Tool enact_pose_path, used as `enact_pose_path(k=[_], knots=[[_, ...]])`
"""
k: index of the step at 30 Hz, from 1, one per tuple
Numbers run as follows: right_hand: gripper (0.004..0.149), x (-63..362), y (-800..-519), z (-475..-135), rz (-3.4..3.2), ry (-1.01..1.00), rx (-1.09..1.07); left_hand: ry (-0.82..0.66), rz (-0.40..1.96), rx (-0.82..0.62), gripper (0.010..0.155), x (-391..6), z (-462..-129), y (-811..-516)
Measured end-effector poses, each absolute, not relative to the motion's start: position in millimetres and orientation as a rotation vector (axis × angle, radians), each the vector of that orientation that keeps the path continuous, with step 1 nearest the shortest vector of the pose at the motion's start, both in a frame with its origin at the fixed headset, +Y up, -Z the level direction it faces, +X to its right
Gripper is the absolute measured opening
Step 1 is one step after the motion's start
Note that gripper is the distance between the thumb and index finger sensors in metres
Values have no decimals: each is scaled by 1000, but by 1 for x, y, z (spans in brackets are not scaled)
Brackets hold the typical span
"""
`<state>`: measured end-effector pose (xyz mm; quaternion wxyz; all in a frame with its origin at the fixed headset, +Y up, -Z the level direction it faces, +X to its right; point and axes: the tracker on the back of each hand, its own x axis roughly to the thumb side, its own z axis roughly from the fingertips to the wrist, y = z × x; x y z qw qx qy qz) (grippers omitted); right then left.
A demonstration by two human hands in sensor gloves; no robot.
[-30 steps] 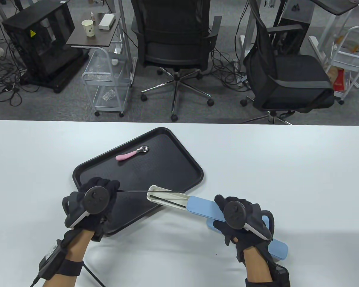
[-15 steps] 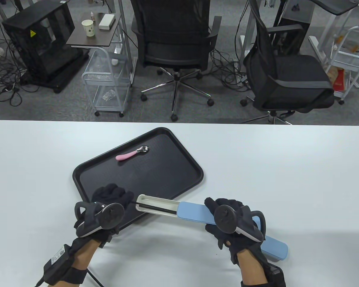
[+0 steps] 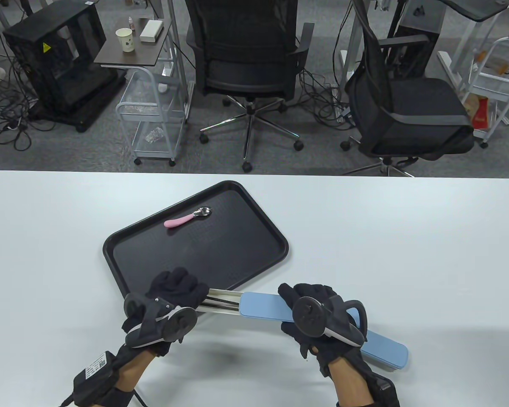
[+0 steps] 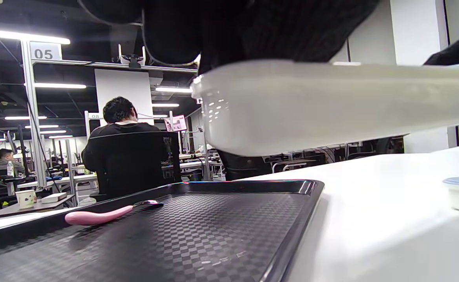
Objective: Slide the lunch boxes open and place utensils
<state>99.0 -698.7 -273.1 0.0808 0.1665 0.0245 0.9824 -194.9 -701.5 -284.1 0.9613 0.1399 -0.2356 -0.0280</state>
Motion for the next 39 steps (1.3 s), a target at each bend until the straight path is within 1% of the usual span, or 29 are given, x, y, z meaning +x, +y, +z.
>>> enact_pose_path(k=[8,16,23,26,33,39], knots=[[78,100,-699,-273,2938,77,496,-466,-55,285,48,-194,-284,-701],[78,100,-699,-274,2936,84,493,-450,-10,273,49,-199,-286,-701],[78,104,-698,-275,2927,84,473,-387,56,253,52,-212,-292,-696],[78,106,-698,-275,2921,80,465,-331,72,242,52,-219,-295,-688],[78,111,-697,-276,2918,72,445,-201,190,218,56,-239,-320,-666],[78,115,-695,-277,2920,61,423,-75,217,140,59,-247,-358,-659]])
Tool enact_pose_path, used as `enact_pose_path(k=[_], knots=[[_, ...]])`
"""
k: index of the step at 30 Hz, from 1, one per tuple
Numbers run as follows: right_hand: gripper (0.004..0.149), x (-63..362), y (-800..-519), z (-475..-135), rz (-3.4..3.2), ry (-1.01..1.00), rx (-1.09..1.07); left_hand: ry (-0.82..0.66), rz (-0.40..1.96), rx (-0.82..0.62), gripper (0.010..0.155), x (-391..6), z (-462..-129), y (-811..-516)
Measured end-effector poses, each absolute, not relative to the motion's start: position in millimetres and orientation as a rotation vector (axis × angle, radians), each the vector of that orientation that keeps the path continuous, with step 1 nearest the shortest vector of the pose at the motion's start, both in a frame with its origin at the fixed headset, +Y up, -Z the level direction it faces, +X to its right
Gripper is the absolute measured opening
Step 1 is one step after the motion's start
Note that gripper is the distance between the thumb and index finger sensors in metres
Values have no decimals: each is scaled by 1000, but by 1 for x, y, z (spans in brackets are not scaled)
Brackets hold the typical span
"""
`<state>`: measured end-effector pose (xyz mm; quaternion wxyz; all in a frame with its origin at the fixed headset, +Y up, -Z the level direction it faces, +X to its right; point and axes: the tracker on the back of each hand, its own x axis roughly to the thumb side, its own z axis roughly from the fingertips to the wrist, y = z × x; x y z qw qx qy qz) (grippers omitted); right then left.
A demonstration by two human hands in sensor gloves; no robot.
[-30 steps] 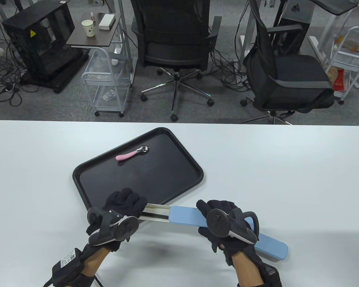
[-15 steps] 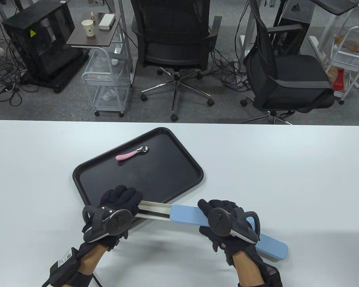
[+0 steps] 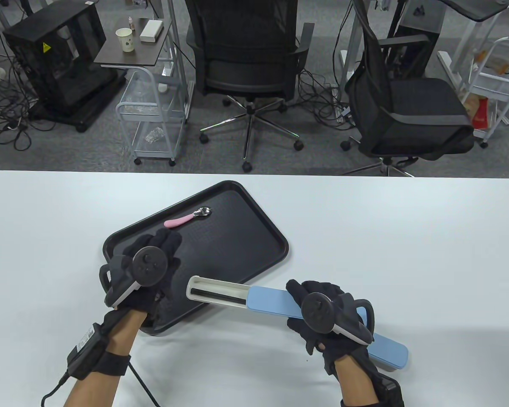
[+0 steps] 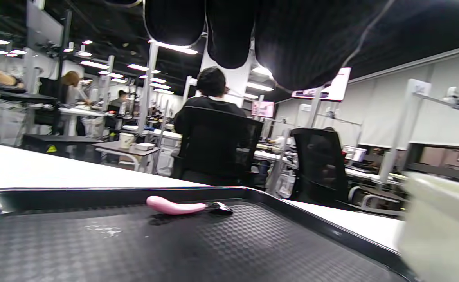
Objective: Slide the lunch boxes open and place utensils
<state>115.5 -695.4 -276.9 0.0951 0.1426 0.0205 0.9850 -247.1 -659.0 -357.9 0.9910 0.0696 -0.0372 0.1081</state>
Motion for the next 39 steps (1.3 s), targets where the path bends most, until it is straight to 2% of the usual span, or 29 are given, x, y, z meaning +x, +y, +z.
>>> enact_pose_path(k=[11,22,29,39], knots=[[78,123,-695,-280,2922,54,382,130,266,-17,64,-260,-426,-683],[78,133,-697,-282,2924,59,327,312,260,-182,69,-261,-477,-735],[78,137,-701,-285,2931,77,303,386,263,-275,70,-266,-496,-762],[78,139,-701,-285,2933,90,290,401,201,-312,70,-258,-508,-771]])
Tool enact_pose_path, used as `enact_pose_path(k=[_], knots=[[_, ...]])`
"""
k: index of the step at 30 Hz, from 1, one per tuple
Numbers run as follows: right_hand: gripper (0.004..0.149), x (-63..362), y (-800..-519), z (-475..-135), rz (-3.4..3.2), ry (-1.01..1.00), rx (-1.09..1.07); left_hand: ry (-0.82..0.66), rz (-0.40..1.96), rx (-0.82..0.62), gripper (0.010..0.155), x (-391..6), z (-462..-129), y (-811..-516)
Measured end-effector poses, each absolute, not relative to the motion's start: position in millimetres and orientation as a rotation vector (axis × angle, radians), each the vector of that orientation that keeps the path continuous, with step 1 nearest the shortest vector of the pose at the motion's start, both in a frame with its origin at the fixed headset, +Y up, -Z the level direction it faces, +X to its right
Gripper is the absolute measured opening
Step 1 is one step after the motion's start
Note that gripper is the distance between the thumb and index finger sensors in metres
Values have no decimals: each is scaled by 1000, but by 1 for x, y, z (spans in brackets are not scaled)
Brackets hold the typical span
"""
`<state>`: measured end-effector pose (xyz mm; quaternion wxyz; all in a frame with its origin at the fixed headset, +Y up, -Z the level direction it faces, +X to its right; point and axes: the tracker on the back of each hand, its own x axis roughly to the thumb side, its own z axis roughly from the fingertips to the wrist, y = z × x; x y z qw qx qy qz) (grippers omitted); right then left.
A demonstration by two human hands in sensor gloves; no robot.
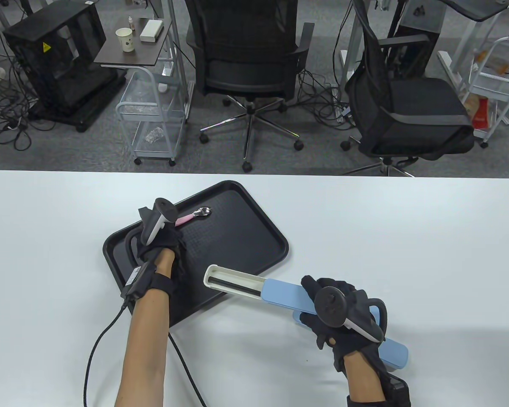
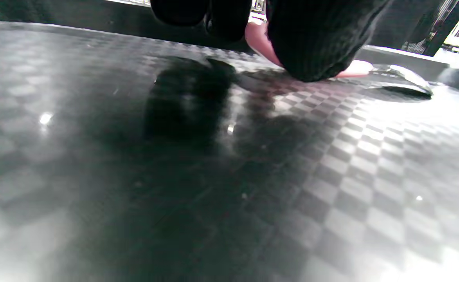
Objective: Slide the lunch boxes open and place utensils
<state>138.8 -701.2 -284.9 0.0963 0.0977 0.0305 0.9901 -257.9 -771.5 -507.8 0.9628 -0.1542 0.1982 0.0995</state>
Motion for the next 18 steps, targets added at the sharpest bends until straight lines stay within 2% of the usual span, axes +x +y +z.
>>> enact_pose_path(k=[18], knots=[[78,138,-702,-286,2948,106,287,424,82,-264,56,-248,-516,-772]])
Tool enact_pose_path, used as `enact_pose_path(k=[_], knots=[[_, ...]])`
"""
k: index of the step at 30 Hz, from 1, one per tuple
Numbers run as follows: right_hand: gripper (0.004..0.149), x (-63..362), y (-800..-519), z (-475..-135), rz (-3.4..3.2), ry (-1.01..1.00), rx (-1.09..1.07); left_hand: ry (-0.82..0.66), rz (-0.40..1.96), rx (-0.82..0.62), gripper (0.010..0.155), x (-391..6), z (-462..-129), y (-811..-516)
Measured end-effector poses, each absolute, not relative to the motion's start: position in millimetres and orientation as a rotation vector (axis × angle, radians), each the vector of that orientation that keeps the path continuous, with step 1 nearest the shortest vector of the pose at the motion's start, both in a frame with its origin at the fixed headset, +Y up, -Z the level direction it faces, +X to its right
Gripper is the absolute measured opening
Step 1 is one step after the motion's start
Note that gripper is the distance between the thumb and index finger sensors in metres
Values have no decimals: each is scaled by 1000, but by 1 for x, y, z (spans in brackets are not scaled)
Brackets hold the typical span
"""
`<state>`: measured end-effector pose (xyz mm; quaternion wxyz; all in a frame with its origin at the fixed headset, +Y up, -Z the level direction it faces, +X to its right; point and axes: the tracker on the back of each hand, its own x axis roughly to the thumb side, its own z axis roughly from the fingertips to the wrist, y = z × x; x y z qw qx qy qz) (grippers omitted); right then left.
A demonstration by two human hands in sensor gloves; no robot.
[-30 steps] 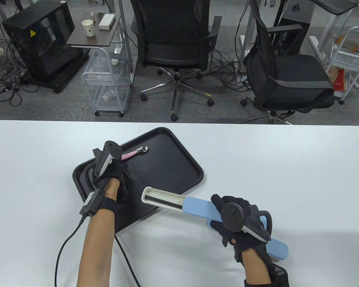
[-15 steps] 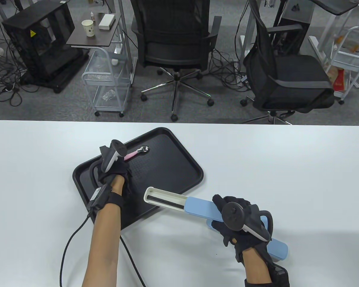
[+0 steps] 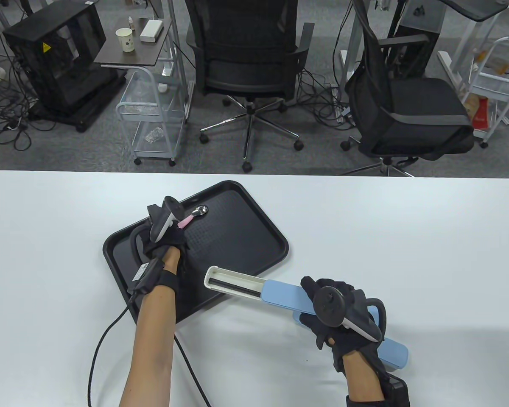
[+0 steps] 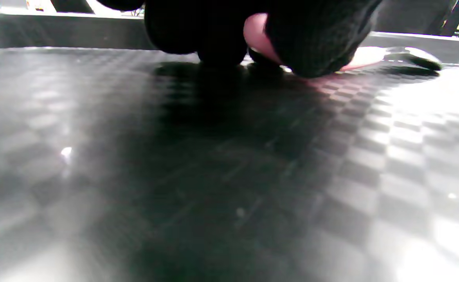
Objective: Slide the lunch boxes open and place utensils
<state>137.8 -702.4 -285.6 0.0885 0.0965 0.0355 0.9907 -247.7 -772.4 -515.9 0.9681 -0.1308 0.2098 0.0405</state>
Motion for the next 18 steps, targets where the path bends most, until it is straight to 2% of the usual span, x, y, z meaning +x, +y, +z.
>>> enact_pose_path(k=[7,12,18], knots=[[78,136,-703,-286,2952,115,296,384,88,-210,56,-249,-506,-765],[78,133,-704,-286,2949,125,312,281,216,-99,55,-251,-483,-737],[78,132,-705,-285,2943,132,320,121,278,6,55,-254,-439,-695]])
